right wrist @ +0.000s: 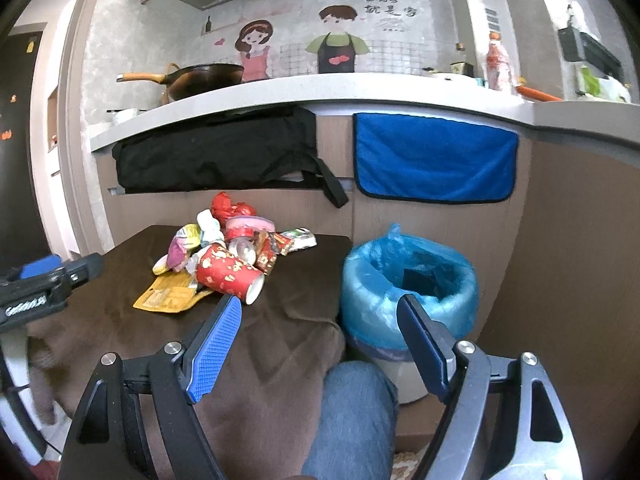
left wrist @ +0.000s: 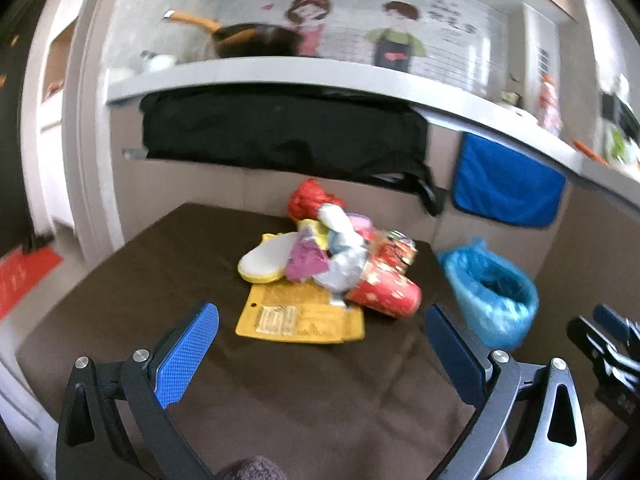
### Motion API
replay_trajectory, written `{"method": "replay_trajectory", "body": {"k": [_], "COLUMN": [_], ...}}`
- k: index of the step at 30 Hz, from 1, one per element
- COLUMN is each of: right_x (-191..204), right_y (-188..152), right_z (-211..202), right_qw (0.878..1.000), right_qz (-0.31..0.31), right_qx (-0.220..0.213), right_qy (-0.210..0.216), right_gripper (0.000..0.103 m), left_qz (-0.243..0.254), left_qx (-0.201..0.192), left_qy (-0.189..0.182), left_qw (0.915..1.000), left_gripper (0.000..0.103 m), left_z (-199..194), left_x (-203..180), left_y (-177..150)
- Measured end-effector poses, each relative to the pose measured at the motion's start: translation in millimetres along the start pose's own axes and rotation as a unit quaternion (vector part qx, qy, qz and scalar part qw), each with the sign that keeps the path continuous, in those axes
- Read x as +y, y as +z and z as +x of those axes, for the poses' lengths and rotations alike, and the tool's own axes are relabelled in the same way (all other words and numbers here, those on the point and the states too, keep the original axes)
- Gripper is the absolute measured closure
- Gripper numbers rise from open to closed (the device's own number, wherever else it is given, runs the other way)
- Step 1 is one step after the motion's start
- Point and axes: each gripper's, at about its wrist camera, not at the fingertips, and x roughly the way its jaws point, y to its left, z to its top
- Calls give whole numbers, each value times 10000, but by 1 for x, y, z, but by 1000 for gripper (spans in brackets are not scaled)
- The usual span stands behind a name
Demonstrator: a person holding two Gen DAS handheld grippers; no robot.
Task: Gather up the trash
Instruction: 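Grasp the pink-yellow wrapper with the left tool while the right tool grasps the red cup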
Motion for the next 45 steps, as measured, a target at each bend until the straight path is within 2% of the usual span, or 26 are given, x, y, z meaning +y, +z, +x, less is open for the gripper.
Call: {"method": "replay_trajectory", "body": {"k": [4,7,10,12,14,17,20,22,26,29,32,33,37,41,45], "right_x": [12,23,30,32,35,35,32,29,29,35,43,43,48,67,88], "right_y": [13,22,31,35,36,34,28,23,18,14,10,9,11,16,21], "right_z": [23,45,72,90,105,134,162,175,189,192,190,191,193,188,196], "right_qw": [9996,9979,9949,9934,9930,9927,9920,9913,9909,9897,9886,9881,9829,9745,9619], "right_qz": [-229,-535,-707,-731,-790,-798,-713,-653,-524,-652,-942,-958,-870,-1336,-1665], "right_qx": [15,-3,166,249,283,459,699,831,922,915,872,884,1009,902,999], "right_qy": [172,353,705,848,832,782,767,784,833,884,787,813,1274,1561,1926], "right_gripper": [25,25,25,25,25,25,25,25,25,25,26,26,25,25,26], "left_qz": [175,196,89,177,175,98,76,139,210,245,157,75,-127,-112,-186], "left_qx": [-299,-232,227,298,300,416,732,881,1007,1171,1471,1510,1187,782,632], "left_qy": [381,441,234,182,155,87,-291,-493,-697,-627,-647,-690,-822,-716,-655], "left_qw": [9987,9986,9994,9992,9993,9990,9969,9948,9923,9908,9869,9861,9894,9943,9957], "left_gripper": [1,1,1,1,1,7,8,17,26,43,76,81,83,83,83], "left_z": [26,49,79,93,102,116,138,151,185,207,226,227,204,170,151], "left_x": [11,22,34,38,41,46,45,38,23,19,20,22,31,42,53], "left_y": [16,27,35,38,39,40,42,44,51,55,53,53,65,79,79]}}
